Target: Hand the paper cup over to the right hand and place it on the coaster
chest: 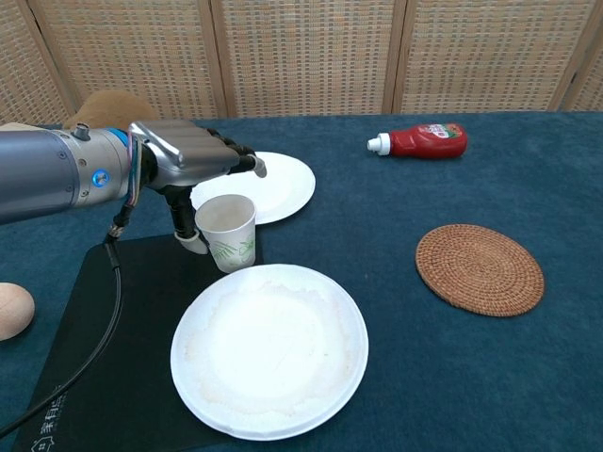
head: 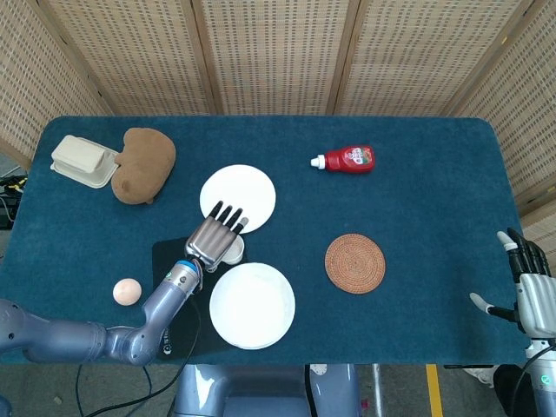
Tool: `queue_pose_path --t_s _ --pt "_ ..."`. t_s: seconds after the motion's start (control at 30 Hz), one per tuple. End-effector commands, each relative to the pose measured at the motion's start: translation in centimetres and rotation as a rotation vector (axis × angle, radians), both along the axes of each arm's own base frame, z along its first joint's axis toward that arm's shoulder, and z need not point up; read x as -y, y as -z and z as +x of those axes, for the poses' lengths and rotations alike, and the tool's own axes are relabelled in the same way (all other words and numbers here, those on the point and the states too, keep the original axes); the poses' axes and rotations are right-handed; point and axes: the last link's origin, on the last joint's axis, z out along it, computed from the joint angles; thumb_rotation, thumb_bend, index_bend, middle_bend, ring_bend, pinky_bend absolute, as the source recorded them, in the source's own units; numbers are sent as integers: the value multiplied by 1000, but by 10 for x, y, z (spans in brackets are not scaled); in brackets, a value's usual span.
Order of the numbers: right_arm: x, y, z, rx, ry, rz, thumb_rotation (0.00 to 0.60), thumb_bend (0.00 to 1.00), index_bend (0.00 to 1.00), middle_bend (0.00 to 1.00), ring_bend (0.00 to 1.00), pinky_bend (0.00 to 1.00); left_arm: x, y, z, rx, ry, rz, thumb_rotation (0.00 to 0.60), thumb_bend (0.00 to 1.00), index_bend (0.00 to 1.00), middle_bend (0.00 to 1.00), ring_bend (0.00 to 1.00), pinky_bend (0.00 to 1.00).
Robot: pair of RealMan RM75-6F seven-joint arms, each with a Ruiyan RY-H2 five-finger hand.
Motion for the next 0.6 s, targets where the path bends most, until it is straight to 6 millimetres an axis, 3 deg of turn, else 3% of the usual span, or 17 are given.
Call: queue_pose_path --t_s 0.03,0.23,0.27,0.33,0.37,0.4,0.6 --pt "0 0 0 -2 1 1 600 16 0 0 0 0 0 -14 -3 62 -17 25 0 9 0 0 0 0" --pt "1 1 -1 -7 6 2 600 16 0 0 0 0 4 -52 -22 167 -14 102 15 3 0 0 0 0" --pt "1 1 -1 -9 7 1 600 16 0 0 0 0 6 -60 -27 183 -5 119 104 3 0 0 0 0" --pt "1 1 0 -11 8 2 600 17 0 0 0 0 11 -74 -38 217 8 152 464 2 0 0 0 0" --pt "1 2 0 -13 8 2 600 17 0 0 0 0 14 -80 -44 232 12 163 570 2 0 0 0 0" --pt "1 2 0 -15 8 3 600 17 0 0 0 0 17 -86 -50 246 14 177 600 1 0 0 0 0" --pt "1 5 3 -31 2 8 600 16 0 0 0 0 35 -113 -85 297 27 248 600 2 0 0 0 0"
